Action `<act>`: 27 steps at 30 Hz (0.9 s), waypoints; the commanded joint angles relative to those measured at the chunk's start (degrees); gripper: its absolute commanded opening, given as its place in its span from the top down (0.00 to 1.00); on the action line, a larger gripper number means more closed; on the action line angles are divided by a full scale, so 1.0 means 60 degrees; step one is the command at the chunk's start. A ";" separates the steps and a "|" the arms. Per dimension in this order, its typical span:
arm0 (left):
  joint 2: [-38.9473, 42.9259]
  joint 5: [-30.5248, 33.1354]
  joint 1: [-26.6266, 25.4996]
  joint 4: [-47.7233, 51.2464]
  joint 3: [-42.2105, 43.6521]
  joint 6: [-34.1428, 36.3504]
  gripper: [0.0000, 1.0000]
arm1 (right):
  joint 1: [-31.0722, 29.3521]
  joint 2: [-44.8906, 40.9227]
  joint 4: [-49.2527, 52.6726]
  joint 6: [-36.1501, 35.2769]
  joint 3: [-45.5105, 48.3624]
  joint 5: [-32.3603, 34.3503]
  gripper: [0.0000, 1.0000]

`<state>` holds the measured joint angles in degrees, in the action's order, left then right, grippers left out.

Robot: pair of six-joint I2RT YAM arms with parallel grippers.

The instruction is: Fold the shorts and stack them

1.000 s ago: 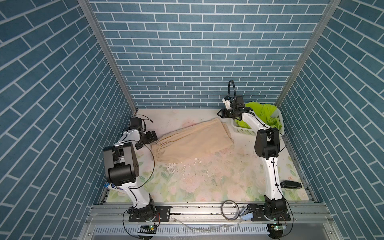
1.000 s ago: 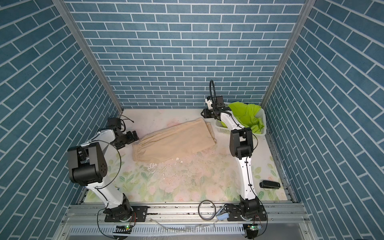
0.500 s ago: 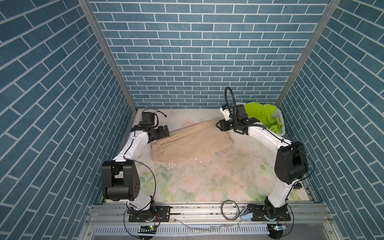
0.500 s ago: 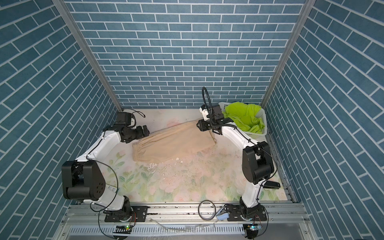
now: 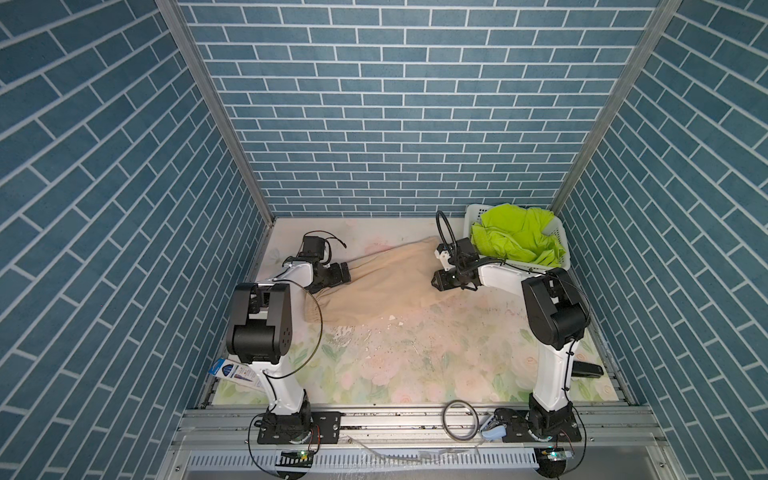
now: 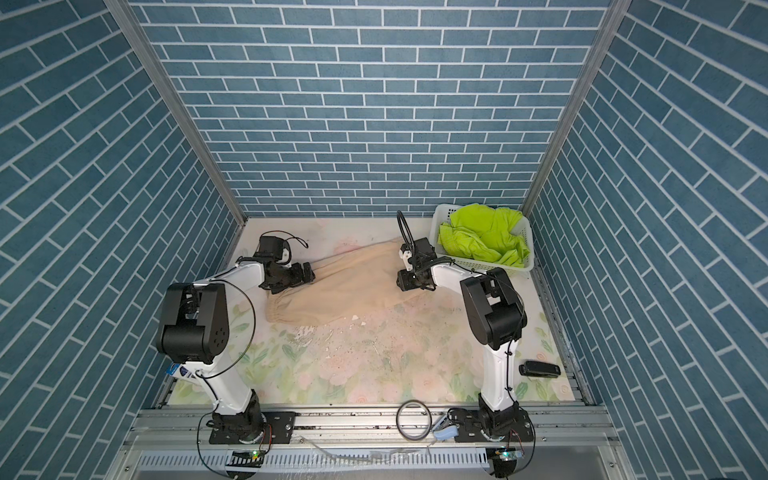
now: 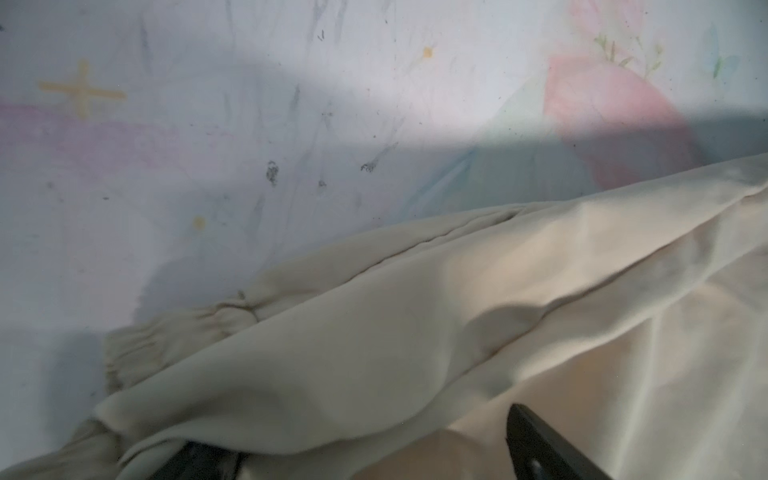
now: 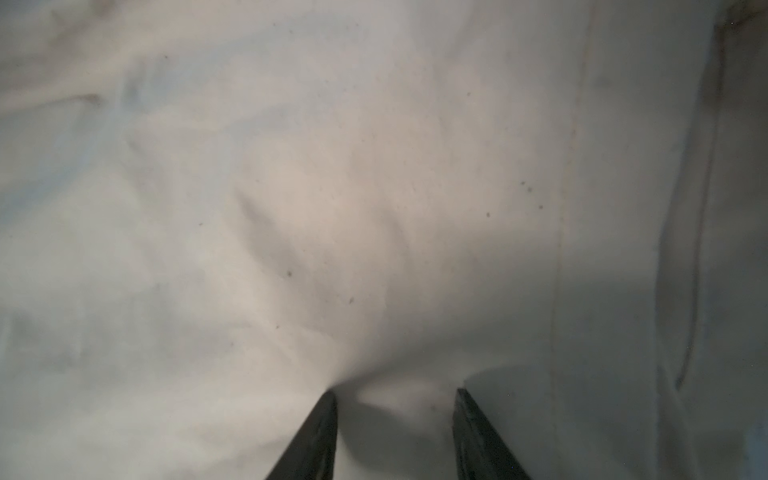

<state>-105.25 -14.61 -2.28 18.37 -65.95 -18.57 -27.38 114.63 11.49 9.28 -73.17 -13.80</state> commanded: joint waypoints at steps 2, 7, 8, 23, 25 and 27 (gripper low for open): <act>-0.0479 -0.0265 -0.0279 -0.0190 0.0074 0.0167 0.00 | 0.0014 -0.0347 0.0033 0.0440 0.0845 0.0235 0.53; -0.0419 -0.0209 -0.0813 0.0086 0.0266 0.0264 0.00 | 0.0011 -0.1131 0.0158 0.0939 0.2065 0.0244 0.53; -0.0379 -0.0150 -0.0929 0.0229 0.0308 0.0255 0.00 | 0.0007 -0.1362 0.0219 0.1093 0.2365 0.0188 0.53; 0.2045 0.1666 -0.2168 0.2886 -0.0056 -0.0359 0.00 | 0.0616 -0.5512 0.2686 0.1173 0.4035 0.1173 0.52; 0.2723 0.2187 -0.1663 0.3769 -0.0584 -0.0225 0.00 | 0.0128 -0.5556 0.2888 0.0592 0.3362 0.1232 0.52; 0.3471 0.2325 -0.1052 0.4680 -0.1034 0.0012 0.00 | -0.0714 -0.5411 0.2993 -0.0019 0.2604 0.1319 0.51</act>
<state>-90.74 -6.85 -13.13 35.40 -67.57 -19.90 -26.52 82.94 27.09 15.73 -52.03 -6.79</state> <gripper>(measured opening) 0.996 0.488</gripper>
